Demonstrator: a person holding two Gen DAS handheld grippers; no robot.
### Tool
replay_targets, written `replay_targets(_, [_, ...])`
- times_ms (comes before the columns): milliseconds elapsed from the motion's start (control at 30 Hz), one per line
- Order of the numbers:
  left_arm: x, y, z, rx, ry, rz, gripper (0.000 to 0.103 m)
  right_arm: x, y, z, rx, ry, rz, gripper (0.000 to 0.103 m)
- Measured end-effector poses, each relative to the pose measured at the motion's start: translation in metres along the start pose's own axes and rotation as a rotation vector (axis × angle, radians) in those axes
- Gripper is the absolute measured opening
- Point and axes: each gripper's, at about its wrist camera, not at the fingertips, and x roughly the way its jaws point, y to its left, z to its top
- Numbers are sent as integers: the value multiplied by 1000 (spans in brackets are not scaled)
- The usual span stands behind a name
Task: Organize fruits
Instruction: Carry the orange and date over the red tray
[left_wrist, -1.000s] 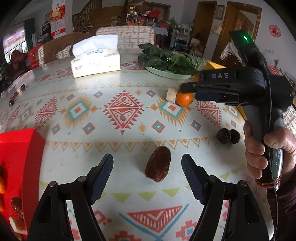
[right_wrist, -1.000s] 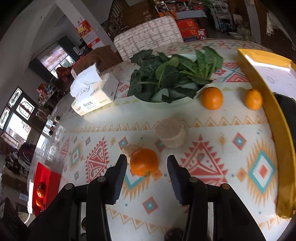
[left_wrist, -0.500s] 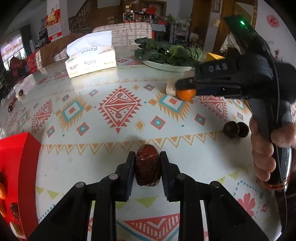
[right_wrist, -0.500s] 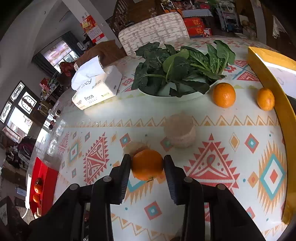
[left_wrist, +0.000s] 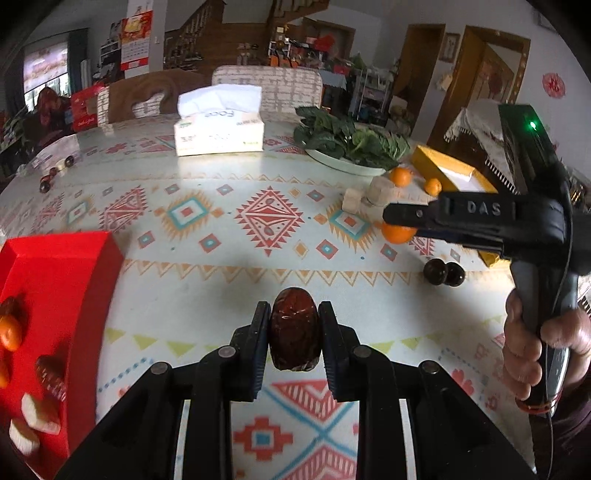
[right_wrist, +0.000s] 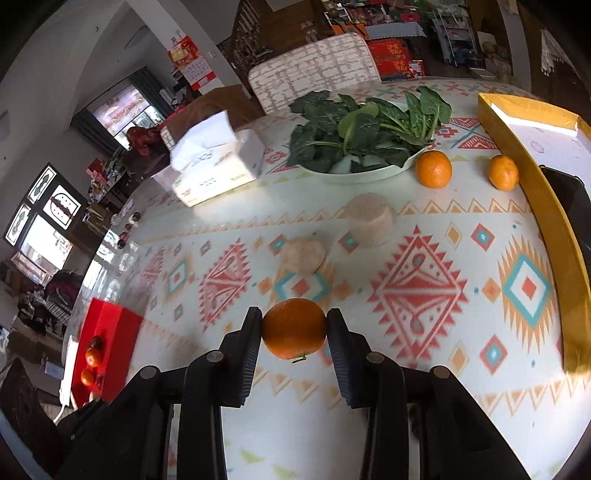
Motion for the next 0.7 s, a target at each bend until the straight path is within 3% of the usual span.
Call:
replay_targets(400, [-51, 34, -27, -82, -55, 4, 25, -21, 60, -40, -70, 2, 55, 40])
replay_targets(700, [-87, 84, -42, -194, -108, 47, 25, -12, 109, -65, -127, 40, 98, 40])
